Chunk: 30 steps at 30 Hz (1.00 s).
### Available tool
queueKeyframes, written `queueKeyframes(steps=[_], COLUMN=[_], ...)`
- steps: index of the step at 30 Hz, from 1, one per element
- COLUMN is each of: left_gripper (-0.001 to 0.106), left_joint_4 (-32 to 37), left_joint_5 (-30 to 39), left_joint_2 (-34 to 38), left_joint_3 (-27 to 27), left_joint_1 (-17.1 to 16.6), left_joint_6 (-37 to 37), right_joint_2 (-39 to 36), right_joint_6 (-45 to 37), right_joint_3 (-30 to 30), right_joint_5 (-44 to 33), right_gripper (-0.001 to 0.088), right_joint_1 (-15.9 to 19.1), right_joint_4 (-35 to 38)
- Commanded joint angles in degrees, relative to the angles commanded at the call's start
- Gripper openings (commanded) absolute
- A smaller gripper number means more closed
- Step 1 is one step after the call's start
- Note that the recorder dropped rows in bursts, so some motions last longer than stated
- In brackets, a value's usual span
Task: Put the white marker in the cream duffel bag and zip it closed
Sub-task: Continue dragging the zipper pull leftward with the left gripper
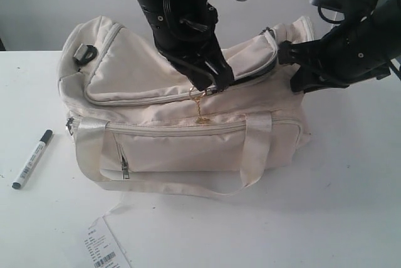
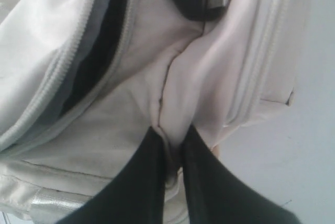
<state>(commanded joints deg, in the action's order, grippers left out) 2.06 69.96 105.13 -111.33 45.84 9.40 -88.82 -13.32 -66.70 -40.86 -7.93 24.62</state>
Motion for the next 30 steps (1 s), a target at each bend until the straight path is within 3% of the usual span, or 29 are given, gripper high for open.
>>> queueKeyframes(steps=[30], left_gripper=[0.000], left_joint_4=[4.71], left_joint_5=[0.00], left_joint_2=[-2.54], left_joint_3=[4.71], left_joint_1=[0.00], left_joint_6=[0.91], right_joint_2=[0.00], right_joint_6=[0.00], right_joint_3=[0.00], right_joint_5=[-0.25], right_gripper=[0.0000], right_joint_1=[0.00], right_joint_4=[-0.11])
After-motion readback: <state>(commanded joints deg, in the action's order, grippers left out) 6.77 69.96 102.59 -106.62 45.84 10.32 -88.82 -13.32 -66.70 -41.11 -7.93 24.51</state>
